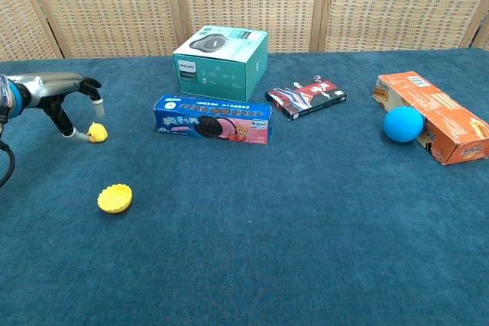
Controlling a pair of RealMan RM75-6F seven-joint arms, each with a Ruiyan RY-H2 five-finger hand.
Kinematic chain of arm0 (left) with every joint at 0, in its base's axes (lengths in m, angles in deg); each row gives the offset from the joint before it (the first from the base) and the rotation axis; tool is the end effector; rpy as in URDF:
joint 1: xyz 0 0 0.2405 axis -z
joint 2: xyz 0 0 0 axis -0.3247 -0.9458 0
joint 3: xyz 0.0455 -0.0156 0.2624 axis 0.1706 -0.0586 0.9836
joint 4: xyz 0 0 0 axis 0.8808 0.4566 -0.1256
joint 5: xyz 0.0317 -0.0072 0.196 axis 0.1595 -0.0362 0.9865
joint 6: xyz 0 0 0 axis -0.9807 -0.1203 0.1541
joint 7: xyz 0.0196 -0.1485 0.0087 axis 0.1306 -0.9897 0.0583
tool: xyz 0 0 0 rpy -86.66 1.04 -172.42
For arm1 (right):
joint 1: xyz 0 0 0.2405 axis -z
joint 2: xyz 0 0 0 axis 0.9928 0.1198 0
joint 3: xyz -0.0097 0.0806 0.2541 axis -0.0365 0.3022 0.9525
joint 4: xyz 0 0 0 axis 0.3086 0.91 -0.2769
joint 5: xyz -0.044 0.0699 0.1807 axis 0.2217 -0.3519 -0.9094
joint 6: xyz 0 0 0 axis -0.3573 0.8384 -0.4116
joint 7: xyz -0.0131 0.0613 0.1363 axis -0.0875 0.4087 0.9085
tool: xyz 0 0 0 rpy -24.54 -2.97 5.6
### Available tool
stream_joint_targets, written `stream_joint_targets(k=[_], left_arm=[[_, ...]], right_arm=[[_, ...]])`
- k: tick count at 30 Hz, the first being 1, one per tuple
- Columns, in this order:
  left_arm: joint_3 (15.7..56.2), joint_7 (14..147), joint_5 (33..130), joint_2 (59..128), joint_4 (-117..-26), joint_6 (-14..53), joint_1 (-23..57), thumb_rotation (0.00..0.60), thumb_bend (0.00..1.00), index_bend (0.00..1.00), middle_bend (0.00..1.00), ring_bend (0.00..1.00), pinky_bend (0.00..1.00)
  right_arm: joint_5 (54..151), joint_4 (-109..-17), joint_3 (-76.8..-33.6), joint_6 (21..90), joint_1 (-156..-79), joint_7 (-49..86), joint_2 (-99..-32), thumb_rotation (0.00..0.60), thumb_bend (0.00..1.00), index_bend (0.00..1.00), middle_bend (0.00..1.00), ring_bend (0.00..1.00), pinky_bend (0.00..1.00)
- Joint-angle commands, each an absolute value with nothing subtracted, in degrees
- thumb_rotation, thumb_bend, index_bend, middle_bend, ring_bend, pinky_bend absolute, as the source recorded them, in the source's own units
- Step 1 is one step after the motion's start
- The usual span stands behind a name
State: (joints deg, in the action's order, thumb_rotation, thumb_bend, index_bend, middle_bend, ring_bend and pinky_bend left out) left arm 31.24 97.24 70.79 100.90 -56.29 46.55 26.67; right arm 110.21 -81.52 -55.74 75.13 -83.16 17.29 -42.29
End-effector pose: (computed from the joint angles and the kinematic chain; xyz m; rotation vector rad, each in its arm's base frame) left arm -0.2516 0.4302 0.0189 -1.6784 -1.0622 -0.5664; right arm -0.3609 -0.1753 0.2282 1.0611 -0.9428 0.7458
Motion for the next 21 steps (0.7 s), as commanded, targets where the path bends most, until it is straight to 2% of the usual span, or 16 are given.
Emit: stream_joint_targets(k=[1,4,15,19,21], left_arm=[[31.6,96.9,71.0,101.4,-55.6,46.6,27.0,0.600,0.26,0.37,0.00,0.00,0.00],[32.1,97.6,70.6,102.0,-54.4,46.9,27.5,0.600,0.30,0.37,0.00,0.00,0.00],[32.8,99.4,68.5,103.5,-52.4,47.2,28.5,0.600,0.30,0.40,0.00,0.00,0.00],[33.0,99.6,68.3,104.0,-52.0,47.1,28.7,0.600,0.30,0.47,0.00,0.00,0.00],[33.0,99.8,68.1,104.3,-51.6,46.8,28.8,0.600,0.30,0.48,0.00,0.00,0.00]], right_arm=[[110.1,-81.4,-55.7,75.1,-83.2,17.2,-42.4,0.600,0.00,0.00,0.00,0.00,0.00],[109.7,-81.1,-55.6,74.9,-83.3,16.9,-42.6,0.600,0.00,0.00,0.00,0.00,0.00],[109.4,-80.9,-55.4,74.8,-83.4,16.8,-42.7,0.600,0.00,0.00,0.00,0.00,0.00],[109.3,-80.8,-55.4,74.7,-83.4,17.0,-42.7,0.600,0.00,0.00,0.00,0.00,0.00],[109.2,-80.7,-55.4,74.7,-83.4,17.0,-42.7,0.600,0.00,0.00,0.00,0.00,0.00]])
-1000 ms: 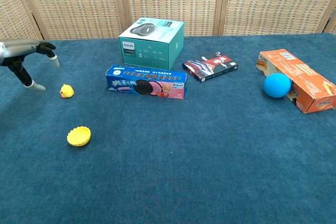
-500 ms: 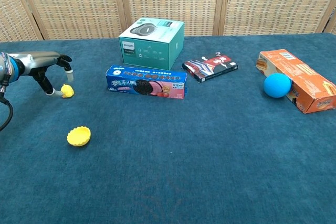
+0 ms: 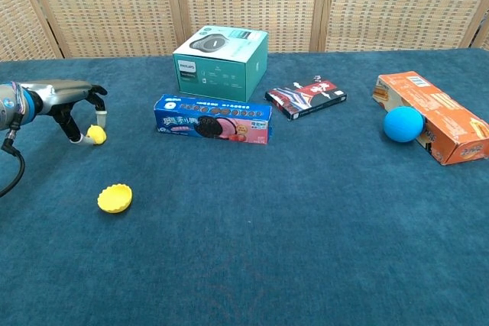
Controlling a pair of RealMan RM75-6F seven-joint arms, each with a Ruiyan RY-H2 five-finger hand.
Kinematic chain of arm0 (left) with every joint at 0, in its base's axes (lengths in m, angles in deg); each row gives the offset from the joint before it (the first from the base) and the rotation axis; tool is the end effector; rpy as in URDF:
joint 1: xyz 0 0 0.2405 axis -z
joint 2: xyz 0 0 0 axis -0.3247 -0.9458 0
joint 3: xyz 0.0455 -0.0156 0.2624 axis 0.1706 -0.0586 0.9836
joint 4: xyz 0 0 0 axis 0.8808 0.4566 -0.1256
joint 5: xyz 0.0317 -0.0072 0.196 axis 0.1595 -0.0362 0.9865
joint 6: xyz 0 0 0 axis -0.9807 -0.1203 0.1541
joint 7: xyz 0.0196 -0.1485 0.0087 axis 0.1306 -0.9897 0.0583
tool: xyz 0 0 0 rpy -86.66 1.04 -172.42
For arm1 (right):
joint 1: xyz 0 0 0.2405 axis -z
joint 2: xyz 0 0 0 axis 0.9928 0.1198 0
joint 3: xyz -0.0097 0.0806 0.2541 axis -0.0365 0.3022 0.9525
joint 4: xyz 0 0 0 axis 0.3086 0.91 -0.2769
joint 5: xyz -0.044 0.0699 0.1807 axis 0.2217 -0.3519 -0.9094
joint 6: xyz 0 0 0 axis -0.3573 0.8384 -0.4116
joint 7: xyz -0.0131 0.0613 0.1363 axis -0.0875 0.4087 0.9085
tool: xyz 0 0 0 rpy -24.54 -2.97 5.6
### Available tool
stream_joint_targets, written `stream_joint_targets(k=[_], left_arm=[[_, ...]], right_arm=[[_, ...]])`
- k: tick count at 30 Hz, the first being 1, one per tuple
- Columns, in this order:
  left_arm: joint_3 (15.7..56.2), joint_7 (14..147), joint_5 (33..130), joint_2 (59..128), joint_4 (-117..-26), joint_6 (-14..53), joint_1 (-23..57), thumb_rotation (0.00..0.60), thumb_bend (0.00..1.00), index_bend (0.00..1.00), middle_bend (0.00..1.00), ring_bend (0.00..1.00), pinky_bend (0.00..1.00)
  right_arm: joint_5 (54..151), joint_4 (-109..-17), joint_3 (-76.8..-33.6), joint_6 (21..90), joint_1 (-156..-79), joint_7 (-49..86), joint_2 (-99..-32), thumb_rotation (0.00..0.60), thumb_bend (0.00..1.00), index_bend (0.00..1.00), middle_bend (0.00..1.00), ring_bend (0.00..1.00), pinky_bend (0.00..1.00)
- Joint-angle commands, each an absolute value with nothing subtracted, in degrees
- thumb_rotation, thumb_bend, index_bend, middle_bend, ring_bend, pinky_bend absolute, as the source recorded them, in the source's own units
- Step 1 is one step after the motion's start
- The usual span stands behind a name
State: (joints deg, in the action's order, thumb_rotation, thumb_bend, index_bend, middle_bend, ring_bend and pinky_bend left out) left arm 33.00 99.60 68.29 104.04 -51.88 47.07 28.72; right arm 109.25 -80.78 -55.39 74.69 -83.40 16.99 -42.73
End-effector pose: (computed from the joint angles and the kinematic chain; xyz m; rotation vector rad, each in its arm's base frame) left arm -0.2514 0.4357 0.0050 -1.6917 -1.0311 -0.5136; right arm -0.3643 -0.1771 0.2281 1.0501 -0.9424 0.7346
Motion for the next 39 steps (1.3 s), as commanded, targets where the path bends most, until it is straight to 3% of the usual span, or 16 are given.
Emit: stream_joint_targets(k=[1,6,13,19,23,31,39], left_arm=[[33.0,99.9,68.0,104.4,-51.5,46.6,28.8,0.600,0.30,0.48,0.00,0.00,0.00],[32.7,99.5,68.3,103.3,-53.6,45.2,28.6,0.600,0.30,0.50,0.00,0.00,0.00],[32.5,94.7,75.8,95.4,-68.2,37.5,24.7,0.600,0.30,0.50,0.00,0.00,0.00],[37.6,90.6,86.1,85.8,-84.3,31.7,18.7,0.600,0.31,0.50,0.00,0.00,0.00],[39.7,91.1,88.1,83.5,-88.8,31.5,17.5,0.600,0.31,0.50,0.00,0.00,0.00],[41.6,95.8,87.4,83.2,-93.5,31.2,17.2,0.600,0.32,0.50,0.00,0.00,0.00],[42.0,97.2,86.7,88.1,-90.3,34.0,18.9,0.600,0.31,0.50,0.00,0.00,0.00]], right_arm=[[109.2,-80.7,-55.3,74.7,-83.4,17.1,-42.7,0.600,0.00,0.00,0.00,0.00,0.00],[109.2,-80.6,-55.3,74.7,-83.3,17.5,-42.7,0.600,0.00,0.00,0.00,0.00,0.00],[109.6,-80.7,-55.3,75.1,-83.1,17.8,-42.5,0.600,0.00,0.00,0.00,0.00,0.00],[110.6,-81.2,-55.6,75.6,-82.9,18.6,-42.2,0.600,0.00,0.00,0.00,0.00,0.00],[111.3,-81.4,-55.7,76.0,-82.7,19.0,-42.0,0.600,0.00,0.00,0.00,0.00,0.00],[111.8,-81.3,-55.7,76.5,-82.4,19.8,-41.8,0.600,0.00,0.00,0.00,0.00,0.00],[111.5,-80.8,-55.7,76.7,-81.8,21.4,-41.4,0.600,0.00,0.00,0.00,0.00,0.00]])
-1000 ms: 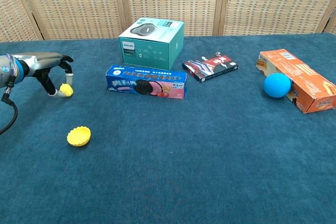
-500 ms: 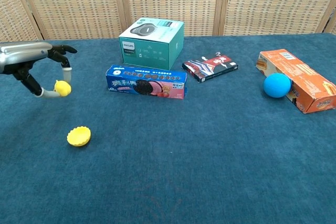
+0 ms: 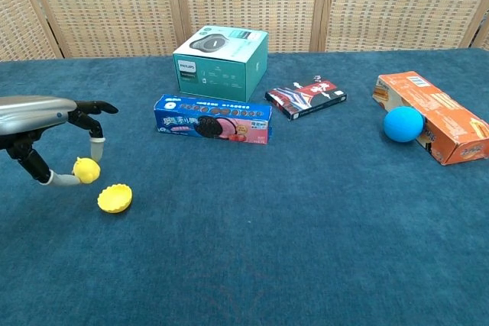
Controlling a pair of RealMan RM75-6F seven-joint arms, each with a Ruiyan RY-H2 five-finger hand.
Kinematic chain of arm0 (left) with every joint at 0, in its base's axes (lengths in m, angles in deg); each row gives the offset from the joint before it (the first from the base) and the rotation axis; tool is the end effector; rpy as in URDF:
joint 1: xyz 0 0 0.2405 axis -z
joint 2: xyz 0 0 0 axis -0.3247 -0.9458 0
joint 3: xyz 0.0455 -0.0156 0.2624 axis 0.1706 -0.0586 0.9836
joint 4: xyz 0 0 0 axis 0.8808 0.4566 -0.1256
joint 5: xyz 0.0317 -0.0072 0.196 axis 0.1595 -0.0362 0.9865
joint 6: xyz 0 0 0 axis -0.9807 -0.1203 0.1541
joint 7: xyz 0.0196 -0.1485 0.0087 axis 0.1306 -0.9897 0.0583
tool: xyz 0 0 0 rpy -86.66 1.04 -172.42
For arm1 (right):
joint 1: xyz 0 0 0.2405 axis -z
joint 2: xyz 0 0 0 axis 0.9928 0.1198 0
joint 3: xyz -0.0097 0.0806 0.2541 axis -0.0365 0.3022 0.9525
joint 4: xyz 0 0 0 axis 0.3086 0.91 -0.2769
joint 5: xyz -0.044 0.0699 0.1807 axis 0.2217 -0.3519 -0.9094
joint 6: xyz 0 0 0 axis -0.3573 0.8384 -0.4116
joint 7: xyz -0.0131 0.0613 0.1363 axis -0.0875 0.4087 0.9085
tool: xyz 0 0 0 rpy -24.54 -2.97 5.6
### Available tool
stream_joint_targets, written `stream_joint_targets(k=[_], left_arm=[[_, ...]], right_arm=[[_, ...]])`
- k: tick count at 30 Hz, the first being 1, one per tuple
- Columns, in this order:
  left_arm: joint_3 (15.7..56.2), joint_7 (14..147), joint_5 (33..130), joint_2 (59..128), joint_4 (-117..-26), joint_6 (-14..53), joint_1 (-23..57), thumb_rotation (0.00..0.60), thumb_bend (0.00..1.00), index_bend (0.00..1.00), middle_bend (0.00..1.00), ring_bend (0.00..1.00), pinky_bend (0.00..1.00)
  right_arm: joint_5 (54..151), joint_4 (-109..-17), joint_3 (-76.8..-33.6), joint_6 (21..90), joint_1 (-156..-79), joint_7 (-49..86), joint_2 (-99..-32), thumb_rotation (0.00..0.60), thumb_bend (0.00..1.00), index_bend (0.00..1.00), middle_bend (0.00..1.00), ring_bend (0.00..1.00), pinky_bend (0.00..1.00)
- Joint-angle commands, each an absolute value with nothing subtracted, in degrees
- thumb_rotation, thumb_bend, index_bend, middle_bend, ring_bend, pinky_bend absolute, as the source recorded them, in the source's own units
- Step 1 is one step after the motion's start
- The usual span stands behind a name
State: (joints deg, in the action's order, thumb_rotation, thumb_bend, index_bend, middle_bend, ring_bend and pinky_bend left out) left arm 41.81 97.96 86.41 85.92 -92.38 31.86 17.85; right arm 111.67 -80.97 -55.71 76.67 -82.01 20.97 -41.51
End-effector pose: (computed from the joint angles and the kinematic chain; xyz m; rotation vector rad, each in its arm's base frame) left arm -0.2150 0.3099 0.0335 -1.9619 -1.0085 -0.6996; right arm -0.3609 -0.1690 0.2367 1.0416 -0.9387 0.7924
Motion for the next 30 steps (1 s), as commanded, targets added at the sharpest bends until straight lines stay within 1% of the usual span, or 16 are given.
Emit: stream_joint_targets(k=[1,12,13,14,15,16,17,18,19,20,21,24,30], left_arm=[[42.1,96.8,87.1,88.7,-89.5,34.4,19.1,0.600,0.32,0.50,0.00,0.00,0.00],[42.1,95.8,87.3,90.6,-87.5,35.7,20.0,0.600,0.31,0.49,0.00,0.00,0.00],[42.2,96.1,87.3,90.7,-87.4,35.8,20.1,0.600,0.29,0.47,0.00,0.00,0.00],[42.4,96.4,87.2,90.6,-87.3,36.1,20.2,0.600,0.22,0.43,0.00,0.00,0.00],[42.5,97.0,86.7,90.5,-87.6,36.4,20.4,0.600,0.18,0.40,0.00,0.00,0.00],[42.6,97.4,86.3,90.4,-87.8,36.6,20.5,0.600,0.09,0.31,0.00,0.00,0.00],[42.6,98.2,85.7,90.1,-88.2,36.5,20.6,0.600,0.05,0.25,0.00,0.00,0.00],[42.5,98.8,85.4,90.1,-88.6,36.1,20.5,0.600,0.01,0.14,0.00,0.00,0.00],[42.5,99.3,85.1,89.9,-89.0,35.6,20.5,0.600,0.00,0.06,0.00,0.00,0.00],[42.3,99.5,84.9,89.7,-89.7,34.9,20.3,0.600,0.00,0.02,0.00,0.00,0.00],[42.3,99.6,84.9,89.5,-90.0,34.5,20.2,0.600,0.00,0.00,0.00,0.00,0.00],[41.8,98.3,86.2,87.4,-92.7,32.0,19.1,0.600,0.00,0.00,0.00,0.00,0.00],[41.8,93.7,92.5,82.6,-97.2,21.9,14.1,0.600,0.00,0.00,0.00,0.00,0.00]], right_arm=[[111.5,-80.7,-55.7,76.6,-81.8,21.6,-41.3,0.600,0.00,0.00,0.00,0.00,0.00],[111.6,-80.4,-55.7,76.6,-81.6,22.3,-41.2,0.600,0.00,0.00,0.00,0.00,0.00],[111.6,-80.4,-55.7,76.5,-81.6,22.3,-41.2,0.600,0.00,0.00,0.00,0.00,0.00],[111.6,-80.4,-55.7,76.5,-81.6,22.3,-41.2,0.600,0.00,0.00,0.00,0.00,0.00],[111.6,-80.3,-55.7,76.5,-81.6,22.4,-41.2,0.600,0.00,0.00,0.00,0.00,0.00],[111.6,-80.3,-55.7,76.5,-81.6,22.4,-41.2,0.600,0.00,0.00,0.00,0.00,0.00],[111.6,-80.3,-55.7,76.5,-81.6,22.4,-41.2,0.600,0.00,0.00,0.00,0.00,0.00],[111.7,-80.3,-55.7,76.5,-81.6,22.4,-41.2,0.600,0.00,0.00,0.00,0.00,0.00],[111.7,-80.4,-55.7,76.5,-81.6,22.5,-41.2,0.600,0.00,0.00,0.00,0.00,0.00],[111.8,-80.4,-55.7,76.6,-81.6,22.5,-41.1,0.600,0.00,0.00,0.00,0.00,0.00],[111.8,-80.4,-55.7,76.6,-81.5,22.5,-41.1,0.600,0.00,0.00,0.00,0.00,0.00],[112.1,-80.6,-55.7,77.0,-81.3,23.1,-40.9,0.600,0.00,0.00,0.00,0.00,0.00],[112.5,-80.9,-55.7,77.7,-80.9,23.9,-40.6,0.600,0.00,0.00,0.00,0.00,0.00]])
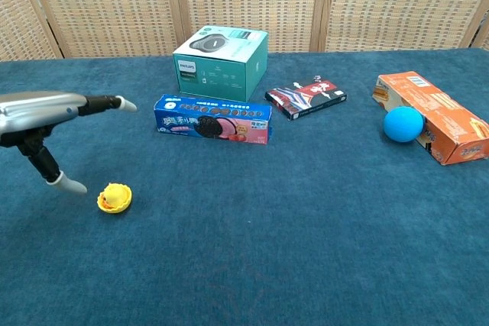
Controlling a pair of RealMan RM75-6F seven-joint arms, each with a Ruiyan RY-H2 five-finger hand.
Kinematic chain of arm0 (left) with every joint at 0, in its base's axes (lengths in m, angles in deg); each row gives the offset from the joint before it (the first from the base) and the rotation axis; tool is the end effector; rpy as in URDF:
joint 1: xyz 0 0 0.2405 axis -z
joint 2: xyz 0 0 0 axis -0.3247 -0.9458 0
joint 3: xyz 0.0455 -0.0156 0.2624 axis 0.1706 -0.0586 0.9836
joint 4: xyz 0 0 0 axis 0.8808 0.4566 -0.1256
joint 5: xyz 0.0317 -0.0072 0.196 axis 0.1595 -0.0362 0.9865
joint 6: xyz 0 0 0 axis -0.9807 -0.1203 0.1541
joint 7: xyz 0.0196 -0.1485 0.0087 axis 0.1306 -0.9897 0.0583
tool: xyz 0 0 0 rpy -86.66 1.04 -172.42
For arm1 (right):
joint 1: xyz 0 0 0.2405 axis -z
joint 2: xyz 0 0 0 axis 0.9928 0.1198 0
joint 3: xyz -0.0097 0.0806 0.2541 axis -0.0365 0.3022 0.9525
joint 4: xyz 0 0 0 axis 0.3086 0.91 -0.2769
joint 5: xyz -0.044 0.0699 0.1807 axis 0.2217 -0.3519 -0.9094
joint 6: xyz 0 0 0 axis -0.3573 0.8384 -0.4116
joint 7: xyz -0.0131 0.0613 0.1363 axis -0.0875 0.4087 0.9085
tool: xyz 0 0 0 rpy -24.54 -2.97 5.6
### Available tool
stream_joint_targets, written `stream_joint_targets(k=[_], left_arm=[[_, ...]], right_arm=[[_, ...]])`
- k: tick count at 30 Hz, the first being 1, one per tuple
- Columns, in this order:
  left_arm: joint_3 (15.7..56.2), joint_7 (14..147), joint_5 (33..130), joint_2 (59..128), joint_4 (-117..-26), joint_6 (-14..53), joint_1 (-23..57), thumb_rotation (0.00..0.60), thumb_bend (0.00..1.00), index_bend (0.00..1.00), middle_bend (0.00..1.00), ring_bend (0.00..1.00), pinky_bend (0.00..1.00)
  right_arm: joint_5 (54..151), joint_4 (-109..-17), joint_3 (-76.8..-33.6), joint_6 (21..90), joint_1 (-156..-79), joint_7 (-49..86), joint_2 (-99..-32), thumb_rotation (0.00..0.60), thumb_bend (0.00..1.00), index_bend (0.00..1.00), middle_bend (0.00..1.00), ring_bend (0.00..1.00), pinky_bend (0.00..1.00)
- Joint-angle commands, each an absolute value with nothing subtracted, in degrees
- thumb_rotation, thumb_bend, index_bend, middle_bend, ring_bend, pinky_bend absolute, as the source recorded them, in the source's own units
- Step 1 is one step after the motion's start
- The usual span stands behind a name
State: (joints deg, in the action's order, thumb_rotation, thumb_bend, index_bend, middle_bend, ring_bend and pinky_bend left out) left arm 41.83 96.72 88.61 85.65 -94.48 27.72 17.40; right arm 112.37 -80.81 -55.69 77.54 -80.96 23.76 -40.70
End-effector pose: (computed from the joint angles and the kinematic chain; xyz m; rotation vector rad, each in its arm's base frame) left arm -0.2031 0.3067 0.0403 -1.9339 -0.9907 -0.7903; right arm -0.3618 -0.1628 0.2434 1.0227 -0.9443 0.8204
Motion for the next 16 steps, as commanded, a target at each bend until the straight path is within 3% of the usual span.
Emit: stream_joint_targets(k=[1,8,16], left_arm=[[42.0,92.7,94.1,81.4,-97.7,18.8,12.3,0.600,0.00,0.00,0.00,0.00,0.00],[44.2,92.3,96.1,77.0,-99.0,3.4,1.5,0.600,0.00,0.00,0.00,0.00,0.00],[47.7,92.5,101.1,73.7,-100.5,-4.0,-5.5,0.600,0.00,0.00,0.00,0.00,0.00]], right_arm=[[112.7,-81.0,-55.7,77.8,-80.8,24.0,-40.6,0.600,0.00,0.00,0.00,0.00,0.00],[114.5,-81.1,-56.4,78.1,-80.7,25.0,-40.3,0.600,0.00,0.00,0.00,0.00,0.00],[116.3,-80.5,-57.2,78.3,-80.8,24.5,-40.9,0.600,0.00,0.00,0.00,0.00,0.00]])
